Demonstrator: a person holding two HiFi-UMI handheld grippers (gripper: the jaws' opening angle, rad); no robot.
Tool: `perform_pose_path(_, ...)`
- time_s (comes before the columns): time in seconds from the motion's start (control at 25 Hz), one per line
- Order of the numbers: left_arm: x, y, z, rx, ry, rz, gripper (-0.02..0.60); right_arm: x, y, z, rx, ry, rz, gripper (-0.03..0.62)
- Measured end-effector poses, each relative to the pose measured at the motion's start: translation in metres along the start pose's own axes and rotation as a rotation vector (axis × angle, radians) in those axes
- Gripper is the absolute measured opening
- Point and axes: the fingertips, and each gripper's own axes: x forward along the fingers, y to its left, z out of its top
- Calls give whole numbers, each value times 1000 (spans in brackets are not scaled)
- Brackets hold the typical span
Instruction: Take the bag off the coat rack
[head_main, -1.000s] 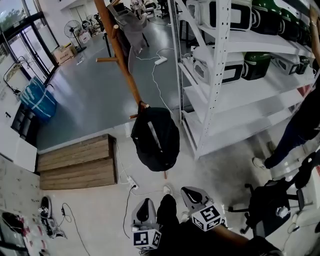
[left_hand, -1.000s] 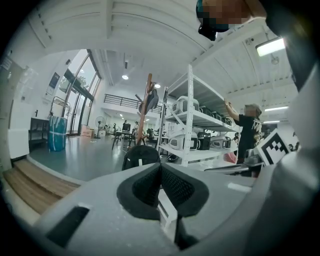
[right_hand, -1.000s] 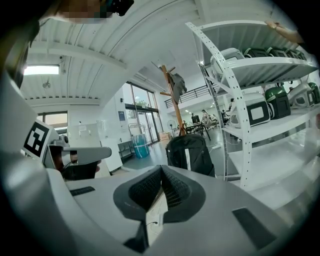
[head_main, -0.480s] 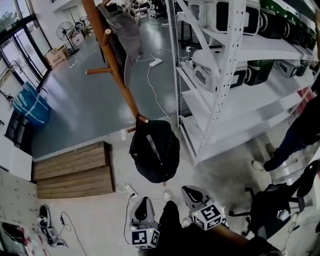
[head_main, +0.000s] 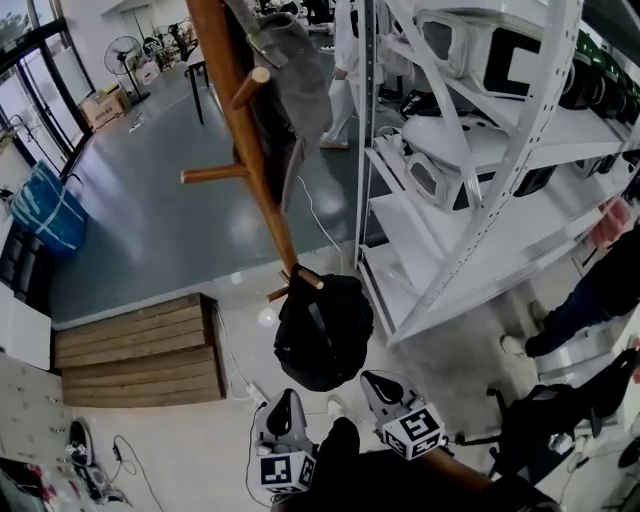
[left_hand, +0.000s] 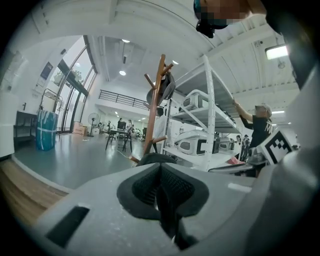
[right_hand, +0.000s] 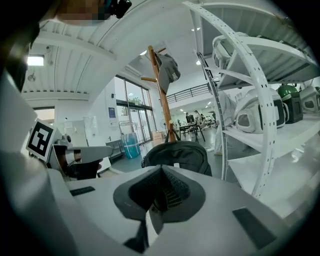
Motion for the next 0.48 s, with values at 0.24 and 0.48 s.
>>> perform_pose_path(0.24,35,34,22,97,-37,5,15,44,-6,21,-28,19,-13,12)
perform_pose_path(0.48,61,60,21,90,65,-22,15,77,-10,33,-45,42,-12,12)
